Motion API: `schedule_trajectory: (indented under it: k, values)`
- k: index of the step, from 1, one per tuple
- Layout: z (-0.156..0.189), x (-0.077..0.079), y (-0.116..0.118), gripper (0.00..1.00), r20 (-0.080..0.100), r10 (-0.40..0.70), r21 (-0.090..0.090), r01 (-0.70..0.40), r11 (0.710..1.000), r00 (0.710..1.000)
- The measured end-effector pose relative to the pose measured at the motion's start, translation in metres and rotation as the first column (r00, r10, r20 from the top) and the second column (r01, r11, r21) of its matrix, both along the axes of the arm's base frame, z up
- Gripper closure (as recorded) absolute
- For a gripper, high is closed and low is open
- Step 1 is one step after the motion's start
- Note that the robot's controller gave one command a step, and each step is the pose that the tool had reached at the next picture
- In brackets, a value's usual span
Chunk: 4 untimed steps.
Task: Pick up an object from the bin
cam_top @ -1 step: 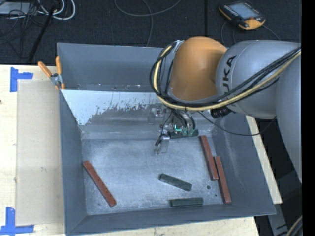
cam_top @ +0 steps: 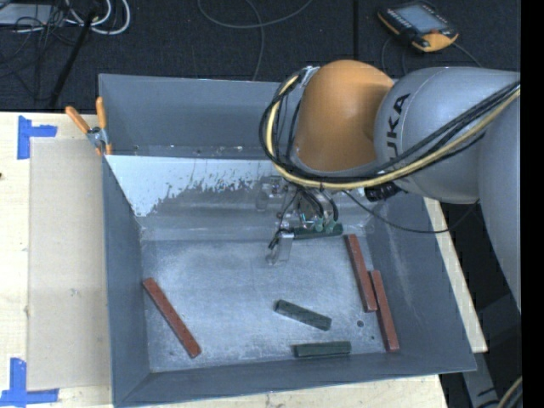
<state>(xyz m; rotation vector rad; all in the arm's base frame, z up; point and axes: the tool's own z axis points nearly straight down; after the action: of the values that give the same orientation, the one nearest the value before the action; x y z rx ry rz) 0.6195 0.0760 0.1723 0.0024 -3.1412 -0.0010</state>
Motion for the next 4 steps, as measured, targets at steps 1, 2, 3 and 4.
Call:
schedule_trajectory:
  k: [1, 2, 3, 4]
  values:
    - [-0.036, 0.0, 0.021, 0.0, 0.007, 0.06, -0.001, -0.06, 0.998, 0.998]
    - [-0.038, -0.048, 0.034, 0.0, -0.009, -0.001, -0.002, 0.001, 1.0, 1.0]
    - [-0.051, -0.042, 0.035, 0.0, 0.008, -0.087, 0.003, 0.087, 0.996, 0.996]
    - [-0.064, -0.044, -0.002, 0.0, -0.011, -0.045, 0.0, 0.045, 0.999, 0.999]
